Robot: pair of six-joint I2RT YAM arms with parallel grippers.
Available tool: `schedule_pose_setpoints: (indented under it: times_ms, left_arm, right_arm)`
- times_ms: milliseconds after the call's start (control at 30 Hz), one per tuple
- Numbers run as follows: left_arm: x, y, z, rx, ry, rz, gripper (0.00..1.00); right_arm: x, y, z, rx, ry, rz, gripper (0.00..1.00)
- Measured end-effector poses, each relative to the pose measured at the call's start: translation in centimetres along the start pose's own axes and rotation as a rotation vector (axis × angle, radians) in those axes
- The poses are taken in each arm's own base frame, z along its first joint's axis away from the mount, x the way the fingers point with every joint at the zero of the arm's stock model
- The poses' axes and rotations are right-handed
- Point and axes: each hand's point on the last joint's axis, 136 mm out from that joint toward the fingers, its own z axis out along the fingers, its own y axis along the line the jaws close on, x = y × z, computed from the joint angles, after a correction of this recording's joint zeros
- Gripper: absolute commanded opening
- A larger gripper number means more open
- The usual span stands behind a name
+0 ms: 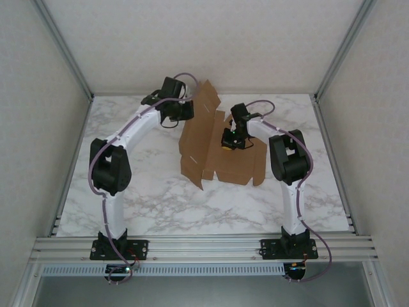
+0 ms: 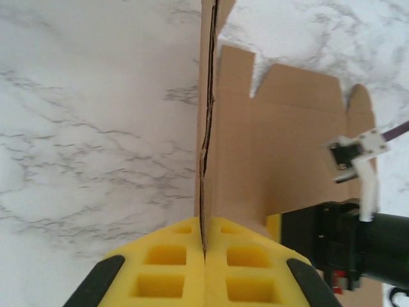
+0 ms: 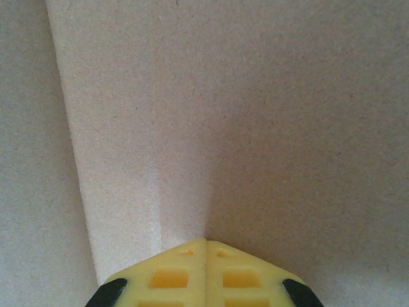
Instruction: Fold the paper box
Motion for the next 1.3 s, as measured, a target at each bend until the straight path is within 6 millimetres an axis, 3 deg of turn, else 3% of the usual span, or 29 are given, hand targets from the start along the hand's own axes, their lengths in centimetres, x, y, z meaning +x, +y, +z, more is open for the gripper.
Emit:
schedule_pose_setpoints:
  times_ms: [233,400,533,967,1100,1200,1300]
  left_arm:
    - [0.7,-5.4,0.8,0.118,0.014,-0.055,0.00]
    - [2.2,-9.3,2.7,0.193,0.029,-0.060,0.00]
    - [3.5,-11.2,4.1,0.220,0.049,-0.062,0.00]
    - [4.5,-12.2,5.2,0.255,0.081,-0.108,0.00]
    - [4.4,-12.1,5.2,0.254,0.079,-0.112,0.00]
    - [4.1,-11.7,5.1,0.248,0.077,-0.115,0.00]
    - [3.3,-10.6,4.6,0.231,0.068,-0.108,0.00]
  right_arm:
    - [0.1,0.0,0.1,-0.011,-0.011,-0.007,0.00]
    - [0.2,0.2,0.2,-0.031,-0.014,-0.008,0.00]
    - [0.4,0.4,0.3,-0.053,-0.012,-0.004,0.00]
    - [1.4,0.0,-0.4,-0.106,-0.037,0.051,0.00]
    - [2.9,-1.3,-2.1,-0.086,-0.027,0.094,0.09]
    - [2.6,-1.6,-3.8,-0.069,-0.059,0.099,0.17]
    - [2.3,-2.0,-5.2,-0.032,-0.091,0.090,0.18]
